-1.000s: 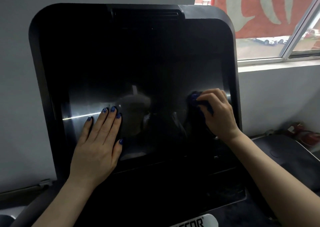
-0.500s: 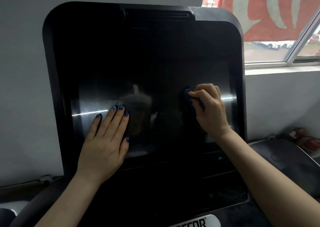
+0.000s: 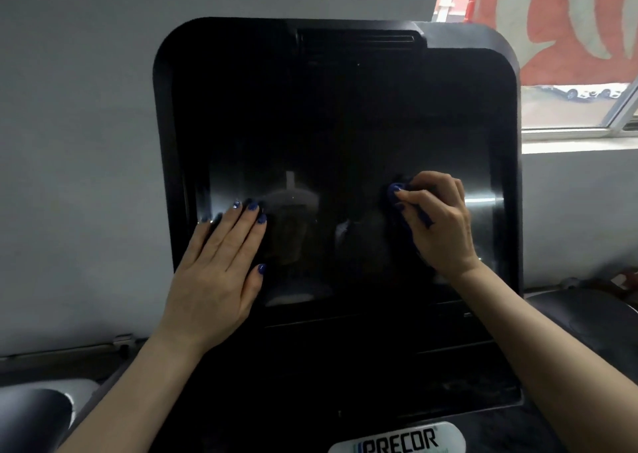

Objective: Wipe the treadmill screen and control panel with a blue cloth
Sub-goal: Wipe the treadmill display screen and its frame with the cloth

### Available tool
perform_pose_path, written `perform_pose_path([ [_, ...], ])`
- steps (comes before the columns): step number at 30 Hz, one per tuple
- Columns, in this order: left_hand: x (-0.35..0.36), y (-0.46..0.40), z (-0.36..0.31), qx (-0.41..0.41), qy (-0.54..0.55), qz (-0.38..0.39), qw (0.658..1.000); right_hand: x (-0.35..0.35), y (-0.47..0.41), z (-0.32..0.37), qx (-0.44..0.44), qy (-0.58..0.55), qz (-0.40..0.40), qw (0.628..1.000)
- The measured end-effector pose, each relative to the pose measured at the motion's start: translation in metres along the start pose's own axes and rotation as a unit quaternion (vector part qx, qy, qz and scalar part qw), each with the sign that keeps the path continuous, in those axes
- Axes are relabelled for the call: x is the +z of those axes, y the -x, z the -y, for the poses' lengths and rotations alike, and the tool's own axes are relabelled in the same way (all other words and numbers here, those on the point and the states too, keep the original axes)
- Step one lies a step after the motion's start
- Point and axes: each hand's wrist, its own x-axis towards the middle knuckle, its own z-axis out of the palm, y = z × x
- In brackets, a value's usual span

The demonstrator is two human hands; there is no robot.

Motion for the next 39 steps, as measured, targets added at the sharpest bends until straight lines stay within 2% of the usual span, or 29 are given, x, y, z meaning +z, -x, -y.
perform_pose_path([
  [9, 0.017, 0.023, 0.016, -0.044, 0.009, -0.006, 0.999, 0.009, -0.008, 0.012, 0.003, 0.010, -0.009, 1.000],
  [15, 0.018, 0.023, 0.016, -0.040, 0.012, -0.011, 0.999, 0.005, -0.003, 0.008, -0.041, -0.014, 0.039, 0.998],
  [20, 0.019, 0.024, 0.016, -0.041, 0.016, -0.016, 0.999, 0.018, -0.017, 0.023, -0.013, -0.011, 0.008, 1.000],
  [26, 0.019, 0.024, 0.016, -0.042, 0.015, -0.013, 0.999, 0.012, -0.009, 0.020, -0.058, -0.014, 0.050, 0.997],
  [32, 0.019, 0.024, 0.016, -0.044, 0.011, -0.012, 0.999, 0.030, -0.020, 0.035, -0.023, -0.014, 0.014, 1.000],
  [39, 0.014, 0.029, 0.016, -0.042, 0.018, 0.003, 0.999, 0.016, -0.011, 0.027, -0.062, -0.006, 0.060, 0.996],
])
